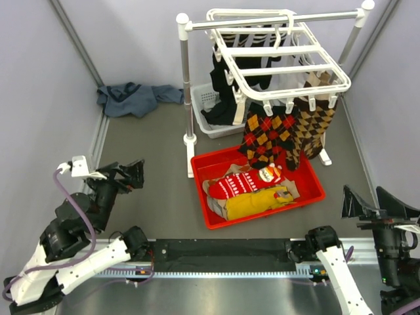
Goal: Clip the socks to the hanger
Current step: Reset both arms
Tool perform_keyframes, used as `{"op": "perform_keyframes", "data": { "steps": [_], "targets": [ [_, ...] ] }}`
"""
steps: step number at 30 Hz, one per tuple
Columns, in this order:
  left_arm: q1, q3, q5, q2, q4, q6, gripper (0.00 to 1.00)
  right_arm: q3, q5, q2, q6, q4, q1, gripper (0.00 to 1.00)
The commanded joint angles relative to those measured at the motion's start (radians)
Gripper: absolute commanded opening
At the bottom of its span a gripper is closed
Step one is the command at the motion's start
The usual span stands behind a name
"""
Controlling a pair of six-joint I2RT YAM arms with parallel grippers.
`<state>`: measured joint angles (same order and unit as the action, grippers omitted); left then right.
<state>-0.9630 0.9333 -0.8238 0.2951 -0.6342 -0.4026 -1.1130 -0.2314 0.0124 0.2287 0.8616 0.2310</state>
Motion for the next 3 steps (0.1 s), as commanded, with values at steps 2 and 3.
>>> {"op": "perform_keyframes", "data": {
  "steps": [2, 3],
  "targets": [
    [0.003, 0.021, -0.046, -0.031, -0.016, -0.016, 0.99, -0.053, -0.009, -0.051, -0.037, 0.045, -0.004, 0.99],
    [0.001, 0.027, -0.049, -0.033, -0.022, -0.018, 0.99, -0.067, -0.014, -0.049, -0.04, 0.06, -0.002, 0.99]
  ]
}}
